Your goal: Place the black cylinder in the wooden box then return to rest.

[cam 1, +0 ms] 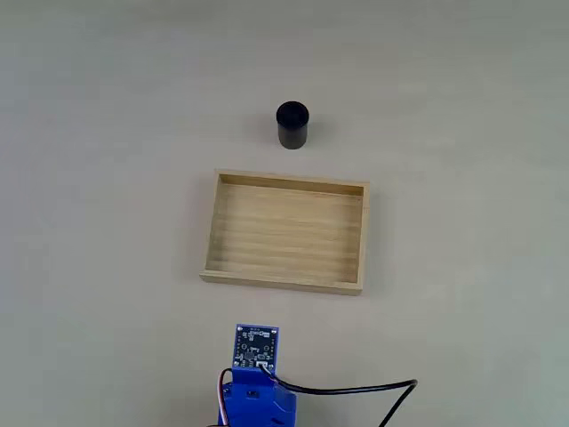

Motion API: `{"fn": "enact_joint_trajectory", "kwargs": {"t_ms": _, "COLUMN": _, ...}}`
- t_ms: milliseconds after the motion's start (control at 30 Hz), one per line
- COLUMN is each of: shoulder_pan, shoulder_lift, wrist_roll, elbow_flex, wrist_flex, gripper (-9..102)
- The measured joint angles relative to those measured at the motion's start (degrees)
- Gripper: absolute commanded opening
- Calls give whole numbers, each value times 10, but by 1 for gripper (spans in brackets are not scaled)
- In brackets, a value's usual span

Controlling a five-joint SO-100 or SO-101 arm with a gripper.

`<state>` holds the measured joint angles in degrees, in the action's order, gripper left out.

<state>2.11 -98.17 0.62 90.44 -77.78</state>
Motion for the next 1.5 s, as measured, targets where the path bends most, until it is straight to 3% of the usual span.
{"fn": "enact_joint_trajectory", "kwargs": {"t_ms": 800, "shoulder_pan": 0, "shoulder_lift": 0, "wrist_roll": 0, "elbow_flex": -4, "wrist_flex": 7, "gripper": 0}}
{"fn": "enact_joint_trajectory", "kwargs": {"t_ms": 1133, "shoulder_pan": -3, "shoulder_lift": 147, "wrist_roll": 38, "elbow_flex": -58, "wrist_flex": 165, "gripper": 0}}
{"fn": "enact_joint_trajectory", "kwargs": {"t_ms": 1500, "shoulder_pan": -27, "shoulder_lift": 433, "wrist_roll": 43, "elbow_flex": -283, "wrist_flex": 265, "gripper": 0}}
